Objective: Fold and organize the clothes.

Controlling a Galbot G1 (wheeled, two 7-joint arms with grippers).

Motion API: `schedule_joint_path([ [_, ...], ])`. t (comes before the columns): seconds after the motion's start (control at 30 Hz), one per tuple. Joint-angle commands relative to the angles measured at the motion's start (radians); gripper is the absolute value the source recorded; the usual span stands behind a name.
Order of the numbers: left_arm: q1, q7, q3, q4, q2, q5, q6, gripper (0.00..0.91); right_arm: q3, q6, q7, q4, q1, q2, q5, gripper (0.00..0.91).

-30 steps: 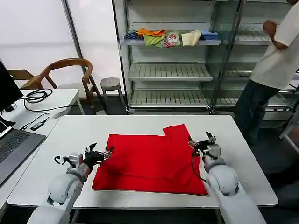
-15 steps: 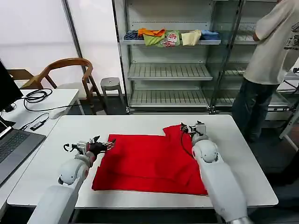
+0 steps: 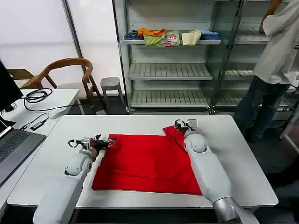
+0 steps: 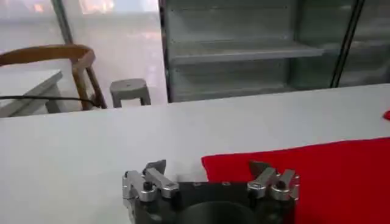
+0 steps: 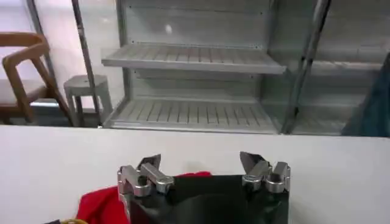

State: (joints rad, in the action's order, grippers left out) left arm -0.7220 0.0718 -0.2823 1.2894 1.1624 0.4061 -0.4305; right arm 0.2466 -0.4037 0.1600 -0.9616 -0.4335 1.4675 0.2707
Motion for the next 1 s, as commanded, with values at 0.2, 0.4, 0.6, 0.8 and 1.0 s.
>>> schedule_joint_path([
  [0.2, 0.053, 0.008, 0.018, -0.107, 0.01, -0.004, 0.019, 0.907, 0.011, 0.035, -0.007, 0.163, 0.05, 0.034, 0.011, 0.907],
  [0.4, 0.059, 0.011, 0.024, -0.11, 0.013, -0.004, 0.018, 0.907, 0.007, 0.024, -0.007, 0.144, 0.043, 0.026, 0.02, 0.907],
  [0.6, 0.058, 0.024, 0.027, -0.109, 0.015, -0.003, 0.021, 0.03, 0.005, 0.011, -0.024, 0.133, 0.03, 0.024, 0.029, 0.0],
  [0.8, 0.053, 0.026, 0.027, -0.107, 0.017, -0.003, 0.02, 0.03, 0.003, 0.011, -0.035, 0.122, 0.026, 0.023, 0.032, 0.0],
  [1.0, 0.047, 0.032, 0.03, -0.092, 0.013, -0.002, 0.023, 0.03, 0.001, 0.016, -0.044, 0.116, 0.022, 0.024, 0.028, 0.0],
])
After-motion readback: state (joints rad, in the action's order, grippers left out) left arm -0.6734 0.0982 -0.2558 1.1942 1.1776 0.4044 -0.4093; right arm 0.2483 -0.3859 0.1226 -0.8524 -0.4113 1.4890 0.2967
